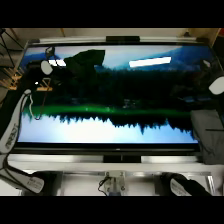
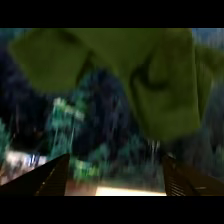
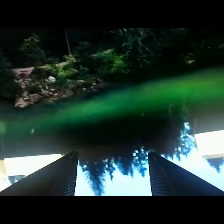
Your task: Fold the shirts.
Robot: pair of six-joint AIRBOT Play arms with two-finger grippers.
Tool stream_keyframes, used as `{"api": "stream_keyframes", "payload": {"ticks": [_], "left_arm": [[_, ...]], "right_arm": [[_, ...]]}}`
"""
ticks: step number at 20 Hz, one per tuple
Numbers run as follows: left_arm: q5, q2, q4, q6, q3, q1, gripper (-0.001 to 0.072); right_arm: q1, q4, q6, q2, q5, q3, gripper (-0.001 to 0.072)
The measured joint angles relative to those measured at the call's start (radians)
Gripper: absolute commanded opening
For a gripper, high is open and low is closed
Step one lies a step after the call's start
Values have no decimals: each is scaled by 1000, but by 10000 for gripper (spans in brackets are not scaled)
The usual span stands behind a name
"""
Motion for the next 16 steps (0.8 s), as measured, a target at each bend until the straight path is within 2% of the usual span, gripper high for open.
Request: {"api": "stream_keyframes", "payload": {"ticks": [2, 3, 8, 9, 10, 11, 12, 13, 16], "left_arm": [[40, -114, -46, 13, 107, 19, 655], [56, -166, -69, 18, 156, 23, 596], [158, -358, -219, 56, 294, 37, 596], [175, -381, -252, 60, 303, 38, 511], [188, -402, -285, 63, 311, 37, 331], [200, -418, -307, 63, 316, 38, 185], [206, -433, -328, 63, 319, 40, 81], [216, -443, -342, 63, 323, 42, 41], [230, -444, -389, 64, 327, 48, 40]], "right_arm": [[0, 35, 0, -1, -17, 0, 553], [0, 51, 0, -1, -24, 0, 553], [0, 97, 0, -1, -43, 0, 553], [0, 101, 0, -1, -45, 0, 554], [0, 104, 0, -1, -45, 0, 554], [0, 108, 0, -1, -45, 0, 553], [0, 112, 0, -1, -45, 0, 554], [0, 118, 0, -1, -45, 0, 554], [0, 132, 0, -1, -45, 0, 553]]}}
